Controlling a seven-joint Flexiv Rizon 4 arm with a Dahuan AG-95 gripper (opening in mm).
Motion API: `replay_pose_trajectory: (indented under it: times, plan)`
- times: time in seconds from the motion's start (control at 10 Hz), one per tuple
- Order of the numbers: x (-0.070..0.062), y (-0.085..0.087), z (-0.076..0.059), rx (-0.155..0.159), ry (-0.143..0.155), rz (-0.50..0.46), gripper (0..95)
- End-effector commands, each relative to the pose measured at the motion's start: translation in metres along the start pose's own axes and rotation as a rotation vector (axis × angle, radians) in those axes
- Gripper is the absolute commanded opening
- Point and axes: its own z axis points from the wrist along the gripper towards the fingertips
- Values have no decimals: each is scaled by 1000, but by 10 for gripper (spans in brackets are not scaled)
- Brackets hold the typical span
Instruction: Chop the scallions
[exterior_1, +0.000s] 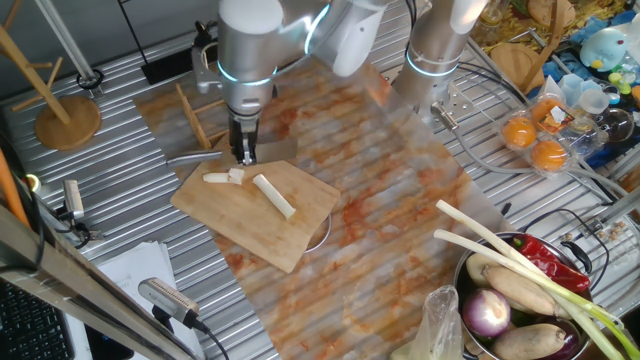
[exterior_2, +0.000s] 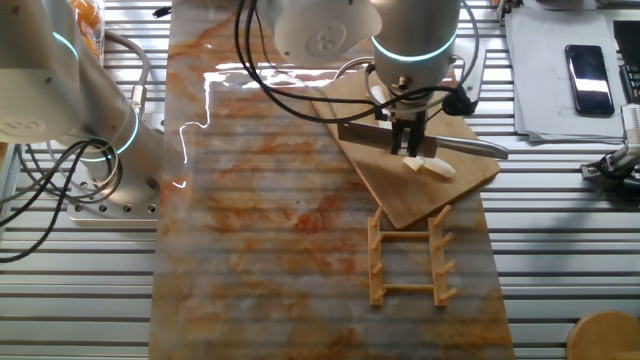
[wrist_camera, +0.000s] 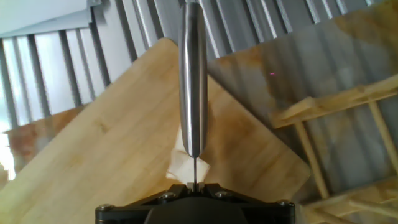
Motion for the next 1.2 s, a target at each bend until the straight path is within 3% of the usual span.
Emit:
replay_pose_trajectory:
  times: [0.1, 0.8, 1.2]
  plan:
    - [1, 1, 0, 2, -2, -1, 0]
    - [-1, 18, 12, 8, -19, -3, 0]
    - [-9, 23, 12, 6, -23, -3, 0]
